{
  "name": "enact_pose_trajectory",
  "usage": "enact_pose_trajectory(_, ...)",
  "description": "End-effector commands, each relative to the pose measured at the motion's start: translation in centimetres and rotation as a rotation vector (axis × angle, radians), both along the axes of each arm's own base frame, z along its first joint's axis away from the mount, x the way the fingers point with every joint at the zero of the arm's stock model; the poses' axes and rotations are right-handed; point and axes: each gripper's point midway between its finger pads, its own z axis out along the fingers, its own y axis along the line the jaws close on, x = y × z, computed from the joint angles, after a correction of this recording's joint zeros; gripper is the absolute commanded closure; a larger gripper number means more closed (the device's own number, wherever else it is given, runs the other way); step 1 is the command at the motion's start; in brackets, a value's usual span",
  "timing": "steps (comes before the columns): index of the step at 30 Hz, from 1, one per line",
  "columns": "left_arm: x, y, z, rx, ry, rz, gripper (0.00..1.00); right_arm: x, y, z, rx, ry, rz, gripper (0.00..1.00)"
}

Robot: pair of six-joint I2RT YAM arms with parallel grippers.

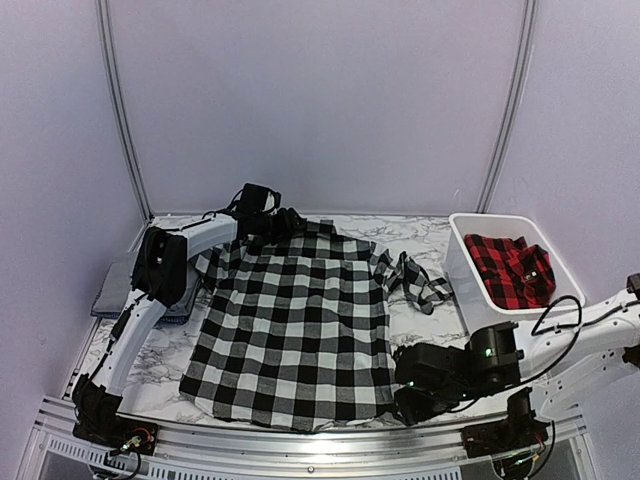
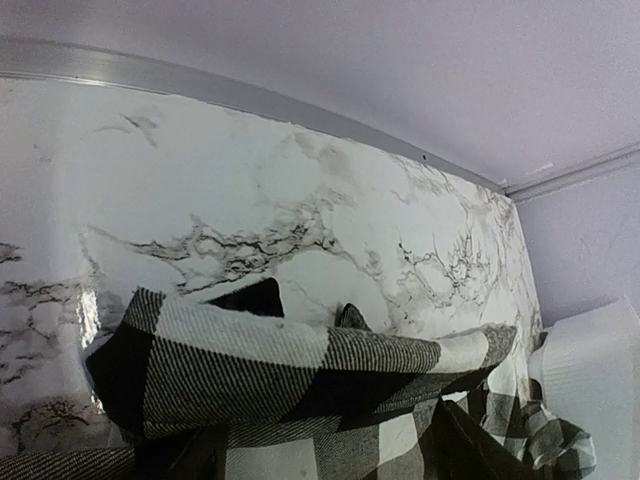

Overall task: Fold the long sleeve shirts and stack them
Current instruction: Adjust the flattened shirt at the center of the board, then pick up the sleeve from the center of the board.

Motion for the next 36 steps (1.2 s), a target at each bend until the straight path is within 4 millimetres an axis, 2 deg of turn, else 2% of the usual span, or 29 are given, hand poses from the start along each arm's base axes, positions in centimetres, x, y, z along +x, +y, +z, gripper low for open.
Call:
enact_pose_trajectory(1, 0.2, -0.6, 6.8, -0.063, -0.111, -0.047, 0.22, 5.1, 0.8, 6.3, 0.055, -0.179, -0.086, 0.4)
enact_pose_trajectory(6, -0.1, -0.7, 13.3, -0.119, -0.218, -0.08, 0.02, 12.1, -1.4, 11.6, 0.089, -0.41, -0.266, 0.15)
enact_pose_trajectory(8, -0.3, -0.7, 15.4, -0.141, -0.255, -0.094, 0.01, 14.6, -2.3, 13.0, 0.091, -0.487, -0.331, 0.02)
enact_pose_trajectory(10, -0.7, -0.8, 17.2, -0.162, -0.281, -0.108, 0.01, 16.8, -3.3, 13.8, 0.079, -0.552, -0.386, 0.02)
enact_pose_trajectory(14, -1.5, -0.7, 18.9, -0.172, -0.297, -0.128, 0.01, 21.4, -6.0, 14.2, 0.056, -0.623, -0.507, 0.02)
enact_pose_trajectory(17, -1.8, 0.1, 19.8, -0.165, -0.303, -0.122, 0.01, 24.7, -8.6, 14.0, 0.015, -0.655, -0.579, 0.07)
enact_pose_trajectory(19, -2.2, 0.6, 20.3, -0.166, -0.298, -0.121, 0.01, 26.9, -9.3, 14.1, 0.029, -0.672, -0.601, 0.14)
enact_pose_trajectory(22, -3.5, 0.9, 20.2, -0.162, -0.267, -0.135, 0.01, 29.7, -9.5, 13.3, 0.061, -0.656, -0.581, 0.24)
enact_pose_trajectory(23, -4.1, 1.0, 20.0, -0.16, -0.253, -0.138, 0.01, 30.4, -9.5, 12.8, 0.059, -0.645, -0.581, 0.27)
enact_pose_trajectory(24, -4.8, 1.2, 20.8, -0.166, -0.259, -0.143, 0.01, 31.2, -9.7, 12.2, 0.061, -0.635, -0.582, 0.31)
enact_pose_trajectory(26, -6.3, 1.4, 21.0, -0.169, -0.252, -0.156, 0.01, 32.2, -9.8, 10.2, 0.052, -0.595, -0.58, 0.36)
enact_pose_trajectory(29, -8.5, 2.2, 20.9, -0.156, -0.234, -0.16, 0.01, 33.0, -10.9, 7.9, -0.043, -0.559, -0.603, 0.46)
enact_pose_trajectory(32, -10.7, 3.1, 20.7, -0.142, -0.217, -0.155, 0.01, 33.1, -12.0, 5.9, -0.13, -0.533, -0.634, 0.5)
enact_pose_trajectory(36, -13.0, 4.0, 20.3, -0.135, -0.194, -0.154, 0.01, 33.9, -11.5, 3.3, -0.157, -0.487, -0.627, 0.51)
